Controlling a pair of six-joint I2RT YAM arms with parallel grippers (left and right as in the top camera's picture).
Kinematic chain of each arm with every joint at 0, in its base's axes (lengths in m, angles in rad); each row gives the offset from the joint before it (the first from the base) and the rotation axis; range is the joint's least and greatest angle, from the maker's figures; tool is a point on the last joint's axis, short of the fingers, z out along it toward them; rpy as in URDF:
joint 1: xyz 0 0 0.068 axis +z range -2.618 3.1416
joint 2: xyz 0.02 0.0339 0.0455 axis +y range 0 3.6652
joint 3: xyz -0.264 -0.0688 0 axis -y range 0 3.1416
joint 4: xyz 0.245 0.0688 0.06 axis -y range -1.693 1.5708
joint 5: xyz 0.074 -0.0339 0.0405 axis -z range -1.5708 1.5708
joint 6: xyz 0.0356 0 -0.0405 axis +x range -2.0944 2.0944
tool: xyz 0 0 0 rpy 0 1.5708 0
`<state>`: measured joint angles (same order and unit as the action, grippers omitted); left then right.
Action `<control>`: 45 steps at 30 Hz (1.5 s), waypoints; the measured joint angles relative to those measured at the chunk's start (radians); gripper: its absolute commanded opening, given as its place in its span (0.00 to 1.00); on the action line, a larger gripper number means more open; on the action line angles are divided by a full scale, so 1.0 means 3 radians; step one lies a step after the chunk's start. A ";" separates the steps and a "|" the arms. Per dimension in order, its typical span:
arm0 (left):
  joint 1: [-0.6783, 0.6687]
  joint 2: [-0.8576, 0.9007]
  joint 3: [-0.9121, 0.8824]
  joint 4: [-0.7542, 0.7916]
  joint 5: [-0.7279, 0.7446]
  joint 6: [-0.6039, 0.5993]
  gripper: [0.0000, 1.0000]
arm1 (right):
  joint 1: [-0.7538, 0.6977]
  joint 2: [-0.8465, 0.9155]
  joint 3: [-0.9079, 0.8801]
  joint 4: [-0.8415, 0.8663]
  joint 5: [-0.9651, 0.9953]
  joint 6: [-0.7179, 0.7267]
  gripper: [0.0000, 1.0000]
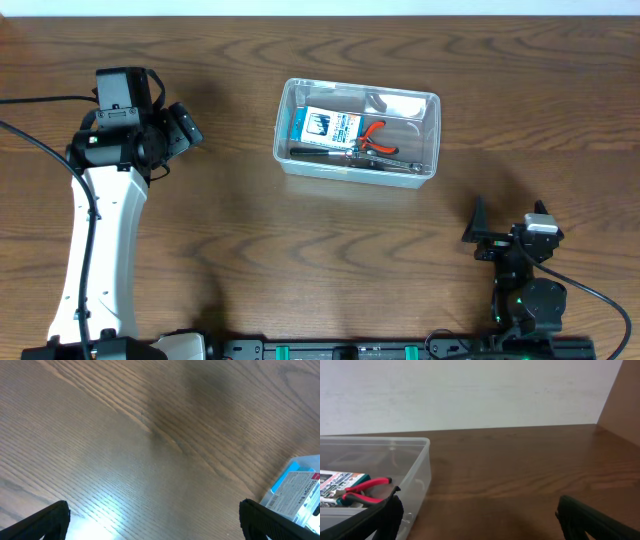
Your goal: Pack container
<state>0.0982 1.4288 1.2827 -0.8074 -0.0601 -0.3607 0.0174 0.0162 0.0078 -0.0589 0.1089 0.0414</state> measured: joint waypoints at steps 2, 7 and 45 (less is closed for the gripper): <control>0.0000 0.0000 0.0000 0.0000 0.0000 0.0000 0.98 | 0.0000 0.0000 0.0000 0.0000 0.0000 0.0000 0.99; 0.0000 0.0000 0.0000 0.0000 0.0000 0.0000 0.98 | 0.0000 0.0000 0.0000 0.0000 0.0000 0.0000 0.99; 0.0000 -0.0900 -0.0029 0.0001 -0.0001 0.0000 0.98 | 0.0001 0.0000 0.0000 -0.0001 0.0000 0.0000 0.99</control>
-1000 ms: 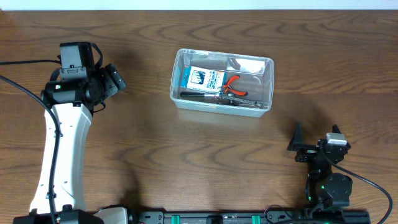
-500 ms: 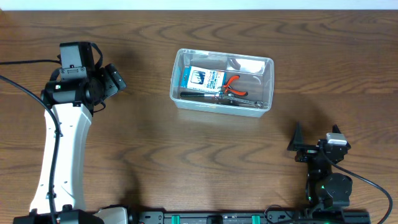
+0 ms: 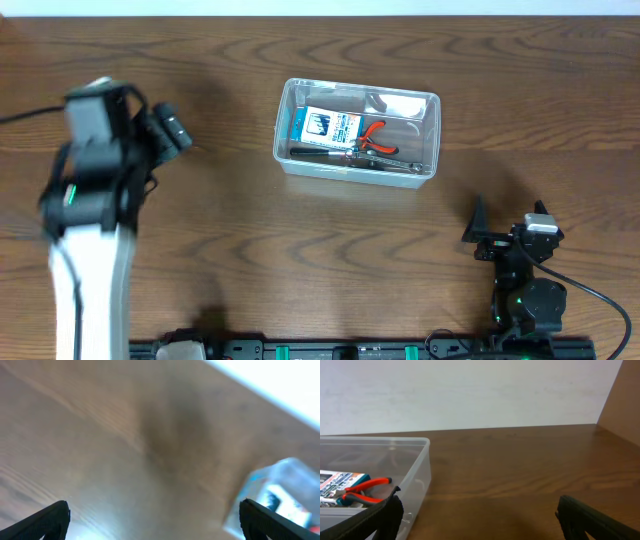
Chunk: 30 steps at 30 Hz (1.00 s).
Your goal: Pack container
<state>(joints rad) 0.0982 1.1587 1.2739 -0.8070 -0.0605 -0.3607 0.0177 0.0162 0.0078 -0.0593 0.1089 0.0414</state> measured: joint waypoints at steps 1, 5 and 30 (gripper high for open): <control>0.0000 -0.0206 0.0000 0.0003 0.0001 0.0000 0.98 | 0.0000 0.0001 0.0000 0.0000 0.0001 0.0000 0.99; 0.0000 -0.1062 0.0000 0.0009 0.0001 0.0000 0.98 | 0.0000 0.0000 0.0000 0.0000 0.0001 0.0000 0.99; 0.0000 -0.3382 -0.0594 -0.0221 -0.0023 -0.0004 0.98 | 0.0000 0.0000 0.0000 0.0000 0.0001 0.0000 0.99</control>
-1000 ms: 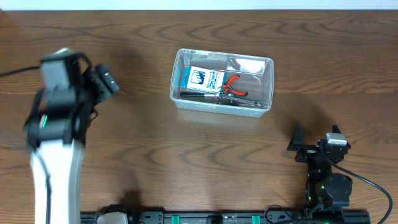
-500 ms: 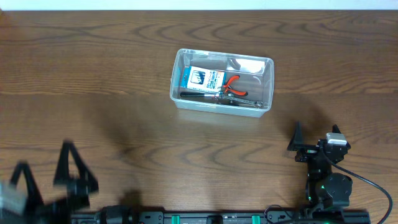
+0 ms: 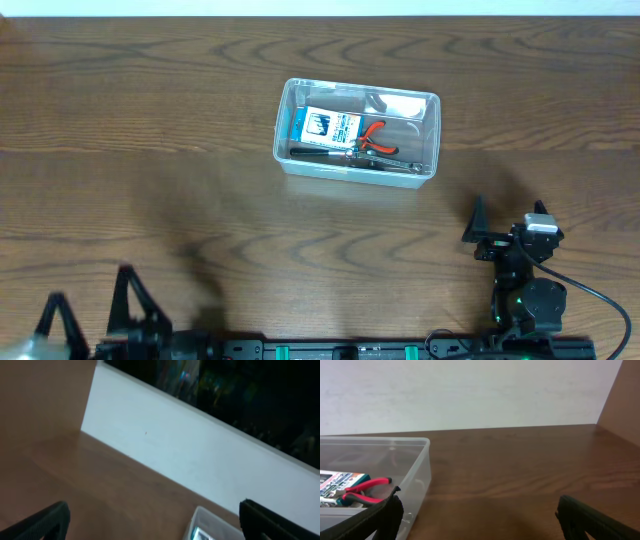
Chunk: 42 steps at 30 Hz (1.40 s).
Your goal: Pack container
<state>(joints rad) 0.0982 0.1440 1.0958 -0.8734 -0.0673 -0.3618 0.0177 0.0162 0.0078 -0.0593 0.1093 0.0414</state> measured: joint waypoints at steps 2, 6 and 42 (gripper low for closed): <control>0.0000 -0.0013 -0.0270 0.0294 0.0001 0.0001 0.98 | 0.0000 0.0000 0.0000 -0.0001 0.0000 0.0000 0.99; 0.0000 -0.0011 -0.0909 0.0969 0.0027 -0.0027 0.98 | 0.0000 0.0000 0.0000 0.0000 0.0000 0.0000 0.99; -0.0047 -0.0444 -0.3201 0.2052 0.0154 -0.0116 0.98 | 0.0000 0.0000 0.0000 0.0000 0.0000 0.0000 0.99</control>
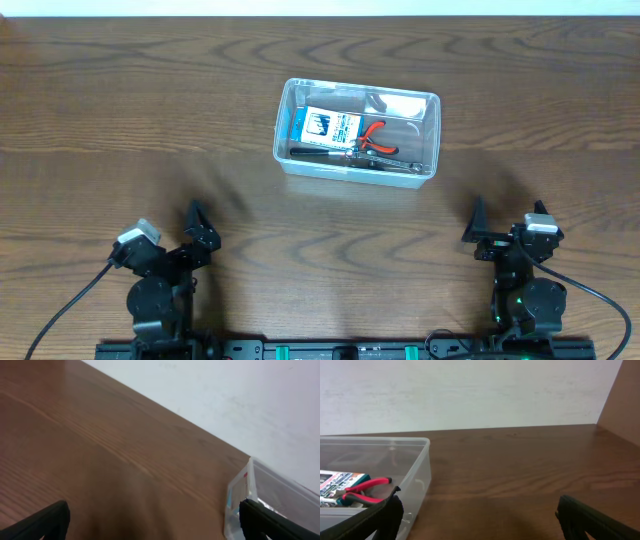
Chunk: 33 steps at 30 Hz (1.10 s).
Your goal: Pack container
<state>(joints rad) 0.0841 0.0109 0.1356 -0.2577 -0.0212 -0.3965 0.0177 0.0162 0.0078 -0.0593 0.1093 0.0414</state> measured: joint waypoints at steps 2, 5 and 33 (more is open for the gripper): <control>0.0000 0.0000 -0.0029 0.0003 -0.0001 0.0000 0.98 | 0.0000 0.0000 0.0000 0.0000 0.0000 0.0000 0.99; 0.0000 0.0000 -0.0095 0.0001 0.0000 0.0000 0.98 | 0.0000 0.0000 0.0000 0.0000 0.0000 0.0000 0.99; 0.0000 -0.0003 -0.0103 0.0032 0.0024 0.1764 0.98 | 0.0000 0.0000 0.0000 0.0000 0.0000 0.0000 0.99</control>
<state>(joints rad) 0.0841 0.0101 0.1047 -0.2481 -0.0139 0.1326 0.0177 0.0162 0.0078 -0.0593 0.1093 0.0414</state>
